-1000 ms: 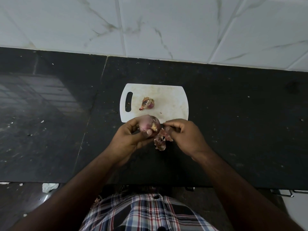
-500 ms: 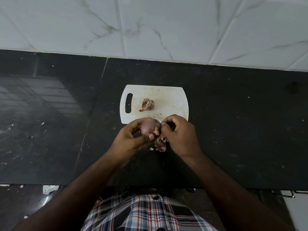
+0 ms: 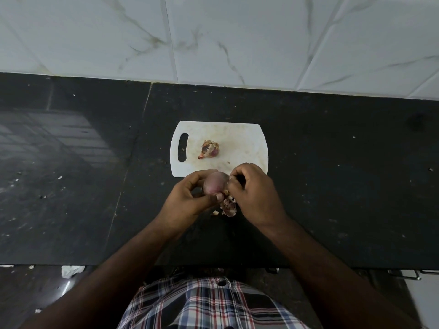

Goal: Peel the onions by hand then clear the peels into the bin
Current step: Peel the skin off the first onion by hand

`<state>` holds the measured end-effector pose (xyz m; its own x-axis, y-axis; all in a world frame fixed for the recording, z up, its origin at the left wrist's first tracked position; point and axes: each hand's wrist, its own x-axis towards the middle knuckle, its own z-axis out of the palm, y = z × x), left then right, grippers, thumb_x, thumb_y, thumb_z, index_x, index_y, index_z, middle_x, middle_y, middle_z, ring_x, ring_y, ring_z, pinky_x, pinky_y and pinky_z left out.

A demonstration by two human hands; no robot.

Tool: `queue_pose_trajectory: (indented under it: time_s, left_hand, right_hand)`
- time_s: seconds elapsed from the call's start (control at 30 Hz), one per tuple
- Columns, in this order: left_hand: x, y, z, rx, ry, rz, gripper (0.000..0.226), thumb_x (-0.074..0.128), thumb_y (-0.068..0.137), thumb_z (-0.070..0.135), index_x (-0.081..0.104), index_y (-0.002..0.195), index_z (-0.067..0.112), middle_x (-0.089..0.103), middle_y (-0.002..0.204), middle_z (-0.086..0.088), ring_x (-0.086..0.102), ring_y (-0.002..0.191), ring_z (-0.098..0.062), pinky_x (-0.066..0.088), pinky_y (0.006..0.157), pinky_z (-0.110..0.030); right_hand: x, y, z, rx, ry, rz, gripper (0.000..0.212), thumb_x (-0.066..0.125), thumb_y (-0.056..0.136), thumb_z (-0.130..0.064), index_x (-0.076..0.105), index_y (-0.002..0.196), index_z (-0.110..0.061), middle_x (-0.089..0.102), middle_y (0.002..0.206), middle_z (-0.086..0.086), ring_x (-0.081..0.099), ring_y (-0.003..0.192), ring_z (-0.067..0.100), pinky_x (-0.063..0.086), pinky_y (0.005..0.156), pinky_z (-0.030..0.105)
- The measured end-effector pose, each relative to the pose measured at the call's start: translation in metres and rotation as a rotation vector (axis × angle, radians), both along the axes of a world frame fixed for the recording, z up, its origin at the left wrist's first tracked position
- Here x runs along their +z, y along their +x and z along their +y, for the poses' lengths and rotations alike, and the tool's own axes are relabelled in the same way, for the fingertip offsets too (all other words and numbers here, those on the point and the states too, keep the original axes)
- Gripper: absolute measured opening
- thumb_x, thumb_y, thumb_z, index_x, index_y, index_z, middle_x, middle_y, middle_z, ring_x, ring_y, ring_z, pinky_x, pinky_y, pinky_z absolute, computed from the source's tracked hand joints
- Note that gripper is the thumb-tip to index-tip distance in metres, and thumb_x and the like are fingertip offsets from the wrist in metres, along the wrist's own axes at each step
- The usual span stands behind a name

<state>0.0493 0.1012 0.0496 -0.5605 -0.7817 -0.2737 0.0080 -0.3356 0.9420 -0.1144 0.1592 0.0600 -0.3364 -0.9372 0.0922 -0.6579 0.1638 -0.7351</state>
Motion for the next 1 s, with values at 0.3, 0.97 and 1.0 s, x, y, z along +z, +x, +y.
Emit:
queue_pose_trajectory:
  time_s: [0.3, 0.97, 1.0]
  left_hand:
    - [-0.012, 0.005, -0.001, 0.035, 0.300, 0.220, 0.067, 0.081, 0.071, 0.007, 0.058, 0.134, 0.006, 0.058, 0.137, -0.024, 0.065, 0.117, -0.041, 0.059, 0.089, -0.043]
    - [-0.009, 0.002, 0.004, 0.095, 0.250, 0.181, 0.054, 0.075, 0.074, -0.001, 0.061, 0.125, 0.009, 0.063, 0.131, -0.019, 0.065, 0.117, -0.038, 0.058, 0.094, -0.047]
    - [-0.009, 0.003, 0.004, 0.102, 0.282, 0.217, 0.054, 0.073, 0.075, -0.001, 0.059, 0.126, 0.007, 0.063, 0.131, -0.020, 0.065, 0.118, -0.038, 0.058, 0.093, -0.046]
  right_hand:
    - [-0.016, -0.018, 0.009, -0.067, 0.186, -0.087, 0.009, 0.062, 0.093, -0.022, 0.065, 0.089, -0.015, 0.067, 0.082, -0.003, 0.064, 0.071, 0.015, 0.054, 0.066, 0.035]
    - [-0.011, 0.002, 0.005, -0.213, 0.091, -0.471, 0.011, 0.072, 0.079, -0.017, 0.073, 0.088, -0.023, 0.074, 0.080, -0.004, 0.072, 0.074, 0.013, 0.062, 0.070, 0.046]
    - [-0.013, 0.000, 0.006, -0.225, 0.094, -0.457, 0.009, 0.073, 0.080, -0.017, 0.074, 0.087, -0.022, 0.074, 0.079, -0.004, 0.071, 0.071, 0.012, 0.062, 0.070, 0.044]
